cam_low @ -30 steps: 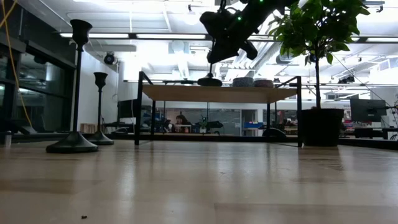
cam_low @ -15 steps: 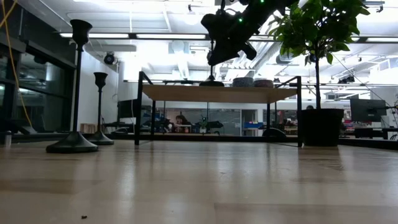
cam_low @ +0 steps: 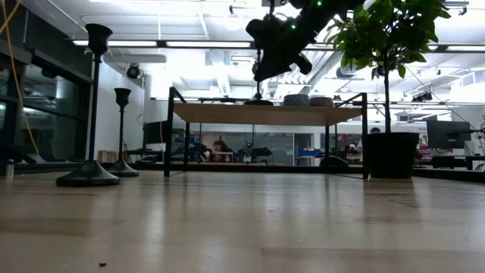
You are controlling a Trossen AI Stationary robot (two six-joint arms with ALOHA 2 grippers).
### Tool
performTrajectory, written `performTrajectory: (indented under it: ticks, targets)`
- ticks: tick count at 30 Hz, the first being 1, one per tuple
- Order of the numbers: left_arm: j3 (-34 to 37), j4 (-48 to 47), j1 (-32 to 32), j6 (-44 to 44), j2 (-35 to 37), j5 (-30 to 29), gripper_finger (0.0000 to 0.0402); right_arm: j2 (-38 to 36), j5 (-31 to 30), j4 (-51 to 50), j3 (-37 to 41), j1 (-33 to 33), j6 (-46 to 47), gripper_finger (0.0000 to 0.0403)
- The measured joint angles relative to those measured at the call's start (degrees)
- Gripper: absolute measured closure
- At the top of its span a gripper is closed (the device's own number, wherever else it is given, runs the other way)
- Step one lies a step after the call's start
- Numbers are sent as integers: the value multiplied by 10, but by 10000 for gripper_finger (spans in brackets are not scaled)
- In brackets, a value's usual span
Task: Pick & Place candle stick holders
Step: Put the black candle holder on the shelf
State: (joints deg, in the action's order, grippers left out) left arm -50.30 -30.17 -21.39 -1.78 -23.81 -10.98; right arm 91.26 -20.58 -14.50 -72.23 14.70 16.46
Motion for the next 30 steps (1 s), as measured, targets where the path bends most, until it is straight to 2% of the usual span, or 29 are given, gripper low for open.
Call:
performTrajectory:
  ticks: [26,30]
  targets:
    - [0,0,0,0,0,0,376,0,47,24,0,9,-54,394]
    - [0,0,0,0,0,0,376,0,68,24,0,16,-62,394]
